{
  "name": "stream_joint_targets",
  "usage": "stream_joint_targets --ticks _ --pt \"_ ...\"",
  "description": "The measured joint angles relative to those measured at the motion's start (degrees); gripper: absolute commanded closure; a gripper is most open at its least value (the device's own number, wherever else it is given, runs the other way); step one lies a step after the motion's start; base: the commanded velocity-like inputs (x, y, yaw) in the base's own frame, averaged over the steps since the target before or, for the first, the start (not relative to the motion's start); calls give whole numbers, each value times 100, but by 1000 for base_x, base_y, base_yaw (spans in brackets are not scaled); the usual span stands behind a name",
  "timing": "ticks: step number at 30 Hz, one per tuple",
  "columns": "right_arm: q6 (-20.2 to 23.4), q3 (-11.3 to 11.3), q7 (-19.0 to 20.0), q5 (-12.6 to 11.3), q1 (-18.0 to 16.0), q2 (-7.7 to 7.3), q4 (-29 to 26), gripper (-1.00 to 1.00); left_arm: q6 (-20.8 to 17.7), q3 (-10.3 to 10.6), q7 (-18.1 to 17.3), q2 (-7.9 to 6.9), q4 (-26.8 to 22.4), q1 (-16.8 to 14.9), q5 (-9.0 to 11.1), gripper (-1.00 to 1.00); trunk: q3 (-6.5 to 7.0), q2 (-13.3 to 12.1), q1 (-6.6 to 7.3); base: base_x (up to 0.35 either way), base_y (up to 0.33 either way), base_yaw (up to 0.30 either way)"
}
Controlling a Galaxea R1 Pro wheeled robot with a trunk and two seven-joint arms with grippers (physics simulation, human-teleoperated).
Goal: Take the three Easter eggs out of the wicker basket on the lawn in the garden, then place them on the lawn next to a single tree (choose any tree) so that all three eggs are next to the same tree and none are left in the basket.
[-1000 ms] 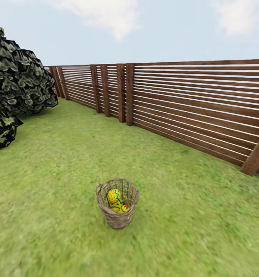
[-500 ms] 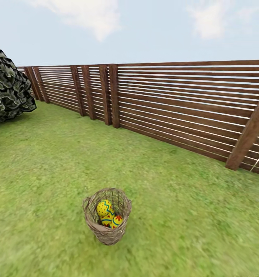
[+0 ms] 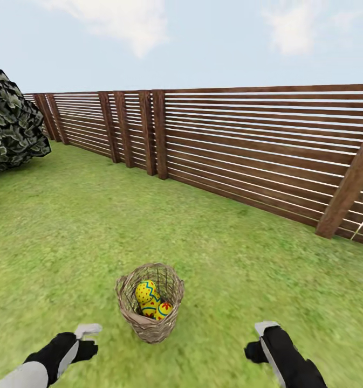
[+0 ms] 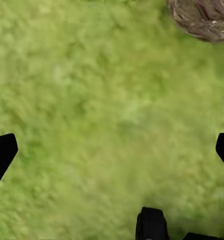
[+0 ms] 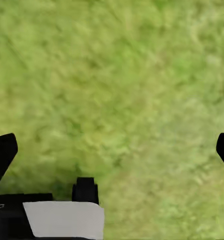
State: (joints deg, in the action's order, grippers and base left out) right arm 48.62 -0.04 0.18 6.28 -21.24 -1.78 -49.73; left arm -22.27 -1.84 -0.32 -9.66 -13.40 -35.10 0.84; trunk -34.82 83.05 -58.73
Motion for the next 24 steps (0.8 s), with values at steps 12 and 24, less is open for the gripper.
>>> stream_joint_targets --ticks 12,24 --pt "318 -452 -679 -166 -1949 738 -104 -100 -597 -544 17 178 -1768 -1211 1434 -100 -1 0 0 0 0 0" --pt "317 -396 -765 -181 -2036 912 -59 -100 -2716 -527 -24 -104 -3038 -1341 1628 -100 -1 0 0 0 150 -191"
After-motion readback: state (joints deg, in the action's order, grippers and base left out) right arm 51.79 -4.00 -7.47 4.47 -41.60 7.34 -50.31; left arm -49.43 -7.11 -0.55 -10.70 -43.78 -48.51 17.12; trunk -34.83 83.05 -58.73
